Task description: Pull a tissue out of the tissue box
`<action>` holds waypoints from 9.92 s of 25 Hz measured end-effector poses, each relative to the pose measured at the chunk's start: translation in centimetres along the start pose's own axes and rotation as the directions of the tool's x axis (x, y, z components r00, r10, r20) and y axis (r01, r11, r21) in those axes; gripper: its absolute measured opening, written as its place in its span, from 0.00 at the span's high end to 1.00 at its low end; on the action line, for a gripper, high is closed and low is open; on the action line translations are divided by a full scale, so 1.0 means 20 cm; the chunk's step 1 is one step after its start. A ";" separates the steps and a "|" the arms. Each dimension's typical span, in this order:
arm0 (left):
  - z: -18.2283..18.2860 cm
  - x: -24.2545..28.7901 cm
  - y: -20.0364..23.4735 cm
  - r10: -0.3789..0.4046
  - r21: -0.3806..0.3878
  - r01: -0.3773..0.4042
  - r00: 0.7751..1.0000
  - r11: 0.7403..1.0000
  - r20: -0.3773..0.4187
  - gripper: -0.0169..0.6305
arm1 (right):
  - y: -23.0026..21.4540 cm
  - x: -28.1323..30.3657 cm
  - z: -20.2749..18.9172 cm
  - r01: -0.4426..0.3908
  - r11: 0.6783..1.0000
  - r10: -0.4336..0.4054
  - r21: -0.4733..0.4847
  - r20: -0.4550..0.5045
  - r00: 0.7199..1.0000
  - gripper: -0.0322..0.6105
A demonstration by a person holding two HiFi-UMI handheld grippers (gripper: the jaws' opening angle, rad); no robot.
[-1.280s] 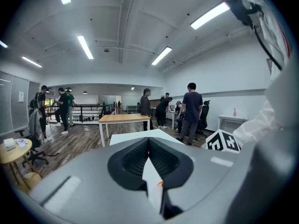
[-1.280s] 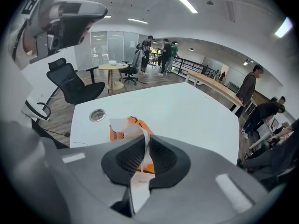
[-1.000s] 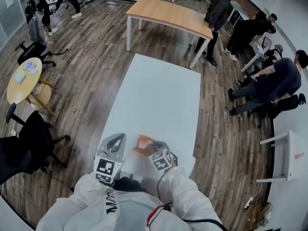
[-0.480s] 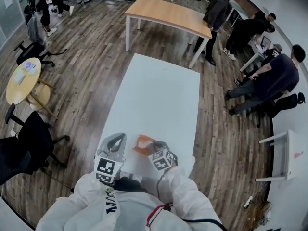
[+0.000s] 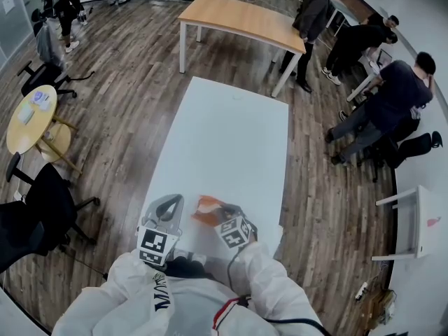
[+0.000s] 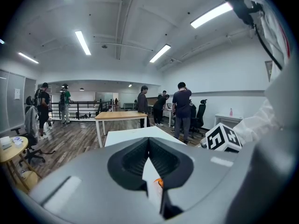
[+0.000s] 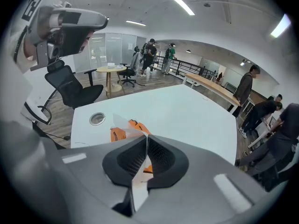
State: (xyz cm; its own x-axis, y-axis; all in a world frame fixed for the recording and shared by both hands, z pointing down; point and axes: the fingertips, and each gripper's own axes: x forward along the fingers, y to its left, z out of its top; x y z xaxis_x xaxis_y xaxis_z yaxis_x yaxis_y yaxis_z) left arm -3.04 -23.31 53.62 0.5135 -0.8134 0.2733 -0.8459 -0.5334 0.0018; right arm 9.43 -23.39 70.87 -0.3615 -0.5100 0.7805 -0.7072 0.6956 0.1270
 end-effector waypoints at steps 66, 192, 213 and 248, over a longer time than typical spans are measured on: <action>0.03 0.05 -0.02 -0.051 0.022 0.051 0.999 0.998 0.004 0.97 | -0.02 -0.31 0.22 0.031 0.995 -0.047 0.098 0.172 0.984 0.94; 0.07 -0.24 -0.01 -0.096 0.091 0.090 0.993 0.992 0.064 0.97 | -0.09 -1.07 0.15 0.259 0.842 -0.458 0.472 0.375 0.806 0.95; 0.01 -0.65 0.00 -0.138 0.093 0.127 0.984 0.988 0.117 0.97 | 0.31 -1.29 0.16 0.333 0.797 -0.552 0.503 0.385 0.739 0.95; -0.02 -0.83 -0.16 -0.156 0.108 0.145 0.982 0.984 0.108 0.97 | 0.49 -1.45 0.03 0.320 0.785 -0.563 0.531 0.397 0.725 0.95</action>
State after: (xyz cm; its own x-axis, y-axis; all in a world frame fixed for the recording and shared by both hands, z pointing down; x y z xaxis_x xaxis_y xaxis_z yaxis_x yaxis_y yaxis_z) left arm -8.89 -7.99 49.44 0.6519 -0.7404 0.1640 -0.7421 -0.6674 -0.0629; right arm 12.63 -2.13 49.07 -0.1046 -0.9623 0.2511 -0.9931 0.1144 0.0246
